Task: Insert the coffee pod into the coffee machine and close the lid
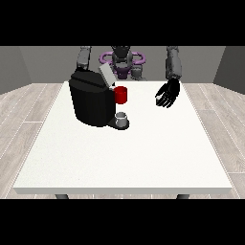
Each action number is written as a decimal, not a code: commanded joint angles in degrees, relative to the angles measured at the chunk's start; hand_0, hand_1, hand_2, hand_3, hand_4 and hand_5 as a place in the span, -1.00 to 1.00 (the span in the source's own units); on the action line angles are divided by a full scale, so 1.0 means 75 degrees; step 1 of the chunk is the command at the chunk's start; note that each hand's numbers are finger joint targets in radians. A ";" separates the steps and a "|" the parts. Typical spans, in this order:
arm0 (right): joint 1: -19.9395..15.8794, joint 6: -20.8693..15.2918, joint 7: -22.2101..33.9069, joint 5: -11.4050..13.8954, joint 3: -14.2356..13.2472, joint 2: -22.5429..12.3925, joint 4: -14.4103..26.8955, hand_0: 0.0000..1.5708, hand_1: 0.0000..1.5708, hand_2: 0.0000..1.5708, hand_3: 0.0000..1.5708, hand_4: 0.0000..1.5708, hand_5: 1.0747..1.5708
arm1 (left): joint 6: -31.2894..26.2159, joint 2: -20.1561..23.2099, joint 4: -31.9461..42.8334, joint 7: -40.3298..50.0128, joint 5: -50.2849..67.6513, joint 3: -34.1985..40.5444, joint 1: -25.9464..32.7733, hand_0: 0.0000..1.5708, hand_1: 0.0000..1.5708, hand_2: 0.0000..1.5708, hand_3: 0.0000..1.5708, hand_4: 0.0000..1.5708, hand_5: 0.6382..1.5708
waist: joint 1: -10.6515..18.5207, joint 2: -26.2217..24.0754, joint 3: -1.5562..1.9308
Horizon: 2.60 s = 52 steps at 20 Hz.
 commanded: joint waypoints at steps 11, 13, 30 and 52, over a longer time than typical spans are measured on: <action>0.0119 0.0236 -0.0306 -0.0232 -0.0227 -0.0141 0.0629 -1.00 -1.00 -1.00 -1.00 -1.00 1.00 | 0.0014 -0.0036 0.1317 0.0305 -0.1822 -0.0791 -0.0441 0.00 0.00 0.22 0.08 -0.50 1.00 | -0.0122 -0.0273 0.0002; -0.0151 -0.0570 -0.0169 0.0330 -0.0173 0.0027 0.0919 -1.00 -1.00 -1.00 -1.00 -1.00 1.00 | -0.0096 0.0057 0.1317 0.0038 -0.1821 -0.0745 -0.0645 -0.03 -0.03 0.25 0.09 -0.49 1.00 | 0.0146 -0.0125 0.0001; 0.0036 -0.0379 -0.0907 0.0199 -0.0481 -0.0195 0.2172 -1.00 -1.00 -1.00 -1.00 -1.00 1.00 | -0.1949 -0.0799 0.0821 0.0254 -0.1235 -0.0274 -0.1939 0.79 0.79 0.78 0.68 -0.36 1.00 | 0.0497 -0.1080 0.0008; -0.0825 -0.0084 -0.0149 0.0048 -0.0454 -0.0435 0.1190 -1.00 -1.00 -1.00 -1.00 -1.00 1.00 | -0.3226 -0.0817 0.0960 0.2032 -0.0519 0.1110 -0.4826 0.52 0.52 0.58 0.60 -0.38 1.00 | -0.0791 -0.0742 0.0004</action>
